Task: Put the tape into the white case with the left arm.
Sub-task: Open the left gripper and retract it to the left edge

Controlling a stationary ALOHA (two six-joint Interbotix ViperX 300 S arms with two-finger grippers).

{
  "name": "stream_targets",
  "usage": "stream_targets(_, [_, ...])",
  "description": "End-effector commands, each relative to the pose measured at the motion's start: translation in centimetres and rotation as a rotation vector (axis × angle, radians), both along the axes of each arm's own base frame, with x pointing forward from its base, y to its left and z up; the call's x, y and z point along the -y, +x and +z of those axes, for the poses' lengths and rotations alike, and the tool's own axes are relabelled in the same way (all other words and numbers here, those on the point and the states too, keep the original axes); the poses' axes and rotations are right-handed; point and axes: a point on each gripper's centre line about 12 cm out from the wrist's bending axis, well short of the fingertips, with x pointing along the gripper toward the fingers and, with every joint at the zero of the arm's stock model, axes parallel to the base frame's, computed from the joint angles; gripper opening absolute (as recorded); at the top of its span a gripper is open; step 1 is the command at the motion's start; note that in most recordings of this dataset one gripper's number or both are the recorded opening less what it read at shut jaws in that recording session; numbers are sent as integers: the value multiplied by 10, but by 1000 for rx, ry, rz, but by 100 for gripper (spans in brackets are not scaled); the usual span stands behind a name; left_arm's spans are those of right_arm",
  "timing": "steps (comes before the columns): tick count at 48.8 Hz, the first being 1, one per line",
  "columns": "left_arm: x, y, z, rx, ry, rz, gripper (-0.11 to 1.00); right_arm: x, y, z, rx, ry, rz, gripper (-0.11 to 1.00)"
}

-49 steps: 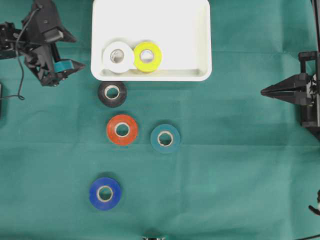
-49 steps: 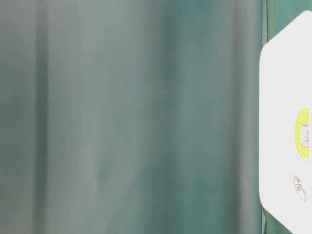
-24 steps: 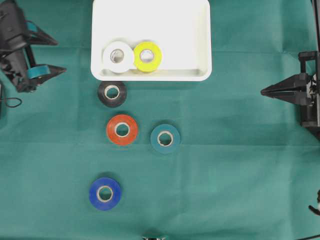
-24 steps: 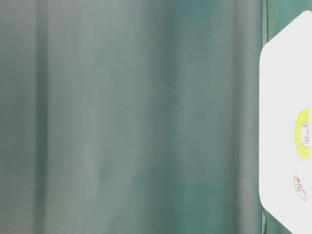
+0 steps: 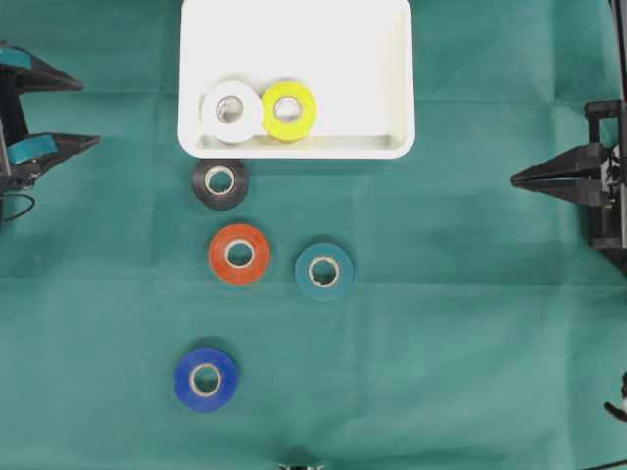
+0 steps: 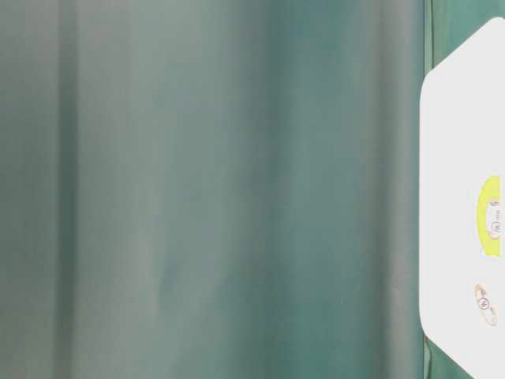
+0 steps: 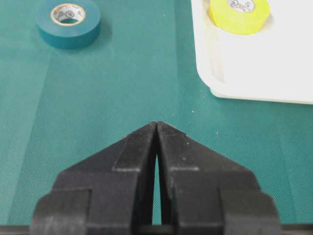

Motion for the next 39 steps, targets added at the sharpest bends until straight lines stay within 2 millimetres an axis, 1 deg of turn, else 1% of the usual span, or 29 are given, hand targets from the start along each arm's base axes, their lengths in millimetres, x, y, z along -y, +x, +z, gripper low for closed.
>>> stream_targets(1, [0,1,2,6,1,-2,99,1,2,5,18,-1,-3,-10])
stream_targets(10, [7,3,1,4,1,-47,99,1,2,6,18,-21,2,-10])
stream_targets(18, [28,5,-4,-6,4,-168,99,1,2,5,16,-24,5,-10])
stream_targets(26, [46,7,-5,0,17,-286,99,1,2,5,14,-24,5,-10])
stream_targets(39, [62,7,-6,-5,42,-394,98,1,2,5,16,-25,5,-10])
